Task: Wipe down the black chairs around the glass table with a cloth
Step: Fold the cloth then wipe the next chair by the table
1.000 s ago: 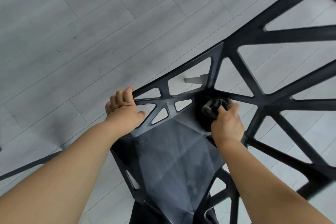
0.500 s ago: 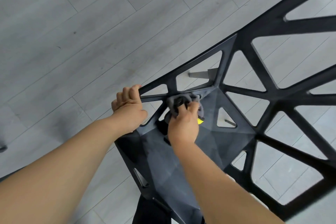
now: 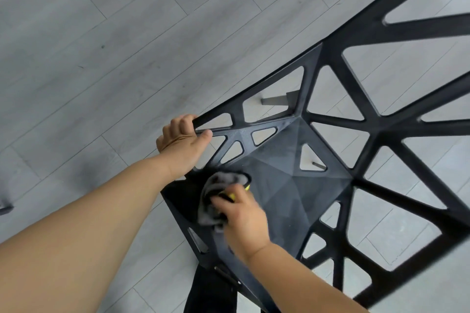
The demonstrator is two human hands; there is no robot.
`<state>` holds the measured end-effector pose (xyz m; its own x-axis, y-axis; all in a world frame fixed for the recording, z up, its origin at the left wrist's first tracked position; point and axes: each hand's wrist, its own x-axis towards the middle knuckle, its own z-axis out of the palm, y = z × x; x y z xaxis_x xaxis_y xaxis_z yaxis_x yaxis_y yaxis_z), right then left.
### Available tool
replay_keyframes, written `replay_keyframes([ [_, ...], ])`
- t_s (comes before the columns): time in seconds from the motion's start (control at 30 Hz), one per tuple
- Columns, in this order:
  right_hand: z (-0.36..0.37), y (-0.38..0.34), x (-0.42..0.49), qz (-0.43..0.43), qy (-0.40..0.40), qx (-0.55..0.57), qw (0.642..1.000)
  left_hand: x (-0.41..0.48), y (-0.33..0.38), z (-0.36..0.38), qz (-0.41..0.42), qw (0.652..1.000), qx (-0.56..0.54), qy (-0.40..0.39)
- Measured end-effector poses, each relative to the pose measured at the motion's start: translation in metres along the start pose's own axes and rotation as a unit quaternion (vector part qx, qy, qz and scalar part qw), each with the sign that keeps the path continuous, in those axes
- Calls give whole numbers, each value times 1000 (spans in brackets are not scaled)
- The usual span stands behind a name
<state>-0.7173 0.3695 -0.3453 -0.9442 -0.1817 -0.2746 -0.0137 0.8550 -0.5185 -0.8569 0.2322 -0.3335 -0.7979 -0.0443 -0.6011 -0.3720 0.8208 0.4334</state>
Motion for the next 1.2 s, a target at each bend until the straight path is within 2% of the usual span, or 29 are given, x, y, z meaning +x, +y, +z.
replay_keyframes([
  [0.1, -39, 39, 10, 92, 167, -17, 981, -3, -1, 6, 24, 998, 58, 15],
  [0.17, -66, 73, 30, 146, 229, -57, 961, -4, -1, 9, 30, 996, 79, 19],
  [0.23, -79, 97, 53, 202, 220, -106, 948, -4, -3, 12, 31, 995, 85, 29],
  [0.3, -74, 103, 75, 260, 164, -131, 943, -4, -3, 13, 36, 995, 88, 38],
  [0.43, -42, 82, 82, 323, 135, -85, 933, -3, -4, 16, 34, 995, 85, 45],
  [0.5, -22, 61, 64, 273, 139, -65, 950, -2, -4, 18, 27, 995, 84, 54],
  [0.7, 30, 0, -9, 119, 68, -40, 990, -2, -4, 20, 16, 995, 73, 60],
  [0.93, 4, 17, -31, -34, -36, 75, 996, -9, 5, 14, 0, 996, 80, 40],
  [1.0, -21, 36, -23, -24, 15, 70, 997, -17, 10, 14, -8, 994, 92, 62],
  [1.1, -62, 81, 6, 55, 155, 8, 986, -38, 14, 29, 30, 976, 137, 167],
  [1.13, -73, 98, 18, 87, 171, -25, 981, -46, 14, 38, 48, 971, 145, 183],
  [1.2, -87, 128, 40, 153, 134, -80, 976, -59, 10, 57, 76, 967, 158, 185],
])
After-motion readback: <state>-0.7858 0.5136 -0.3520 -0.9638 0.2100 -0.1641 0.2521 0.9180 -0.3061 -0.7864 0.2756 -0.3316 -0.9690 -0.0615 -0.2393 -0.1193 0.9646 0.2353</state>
